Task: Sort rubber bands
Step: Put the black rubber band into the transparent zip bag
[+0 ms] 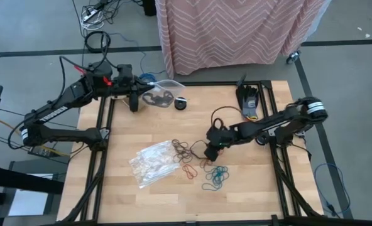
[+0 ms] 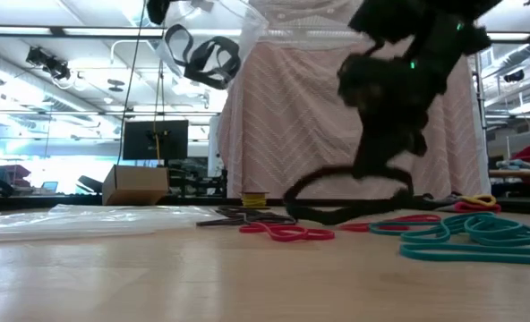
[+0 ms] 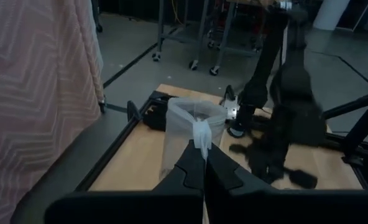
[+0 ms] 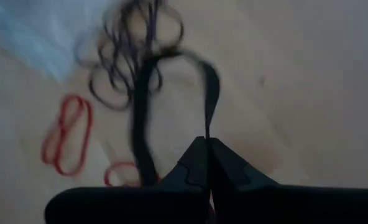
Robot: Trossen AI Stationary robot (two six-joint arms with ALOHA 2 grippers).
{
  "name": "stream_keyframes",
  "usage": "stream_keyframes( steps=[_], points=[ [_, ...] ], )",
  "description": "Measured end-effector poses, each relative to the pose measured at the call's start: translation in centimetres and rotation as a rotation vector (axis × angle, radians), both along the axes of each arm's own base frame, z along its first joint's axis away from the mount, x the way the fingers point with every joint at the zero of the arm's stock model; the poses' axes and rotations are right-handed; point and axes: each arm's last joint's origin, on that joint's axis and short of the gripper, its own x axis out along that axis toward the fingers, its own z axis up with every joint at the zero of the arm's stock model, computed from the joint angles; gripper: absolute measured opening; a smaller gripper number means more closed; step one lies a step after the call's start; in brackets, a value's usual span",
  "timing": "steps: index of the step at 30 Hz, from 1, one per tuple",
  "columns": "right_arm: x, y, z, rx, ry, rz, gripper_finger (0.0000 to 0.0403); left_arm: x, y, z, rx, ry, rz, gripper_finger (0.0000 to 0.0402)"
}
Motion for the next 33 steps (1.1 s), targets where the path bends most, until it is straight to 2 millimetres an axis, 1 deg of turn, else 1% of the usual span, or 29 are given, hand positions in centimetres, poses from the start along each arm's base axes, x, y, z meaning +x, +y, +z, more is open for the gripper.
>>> stream_keyframes(
  steps=[3, 10, 15, 20, 23, 25, 28, 31, 33],
  points=[
    [-0.9, -0.3, 2.3, -0.028, -0.083, -0.033, 0.0001, 0.9, 0.1, -0.8, -0.018, 0.029, -0.019, 0.0],
    [-2.9, -1.5, 7.3, -0.117, -0.248, -0.142, 0.0, 3.9, 0.4, -2.8, -0.063, 0.12, -0.085, 0.0],
    [-3.4, -2.4, 12.3, -0.228, -0.363, -0.154, 0.0, 5.8, 0.8, -4.4, -0.09, 0.189, -0.112, 0.0],
    [-3.3, -3.1, 17.5, -0.348, -0.441, -0.128, 0.0, 7.6, 1.0, -6.0, -0.11, 0.248, -0.153, 0.0],
    [-3.0, -3.5, 19.9, -0.41, -0.468, -0.103, 0.0, 8.7, 1.0, -6.9, -0.124, 0.267, -0.185, 0.0],
    [-2.7, -3.6, 21.3, -0.446, -0.49, -0.087, 0.0, 9.3, 1.0, -7.2, -0.127, 0.263, -0.205, 0.0],
    [-2.3, -3.9, 22.8, -0.49, -0.509, -0.066, 0.0, 10.2, 1.0, -7.5, -0.122, 0.237, -0.238, 0.0],
    [-1.7, -4.0, 23.5, -0.515, -0.51, -0.037, 0.0, 11.0, 0.9, -7.6, -0.125, 0.205, -0.271, 0.0],
    [-1.3, -4.1, 23.6, -0.516, -0.506, -0.008, 0.0, 11.2, 0.9, -7.5, -0.139, 0.178, -0.3, 0.0]
  ],
)
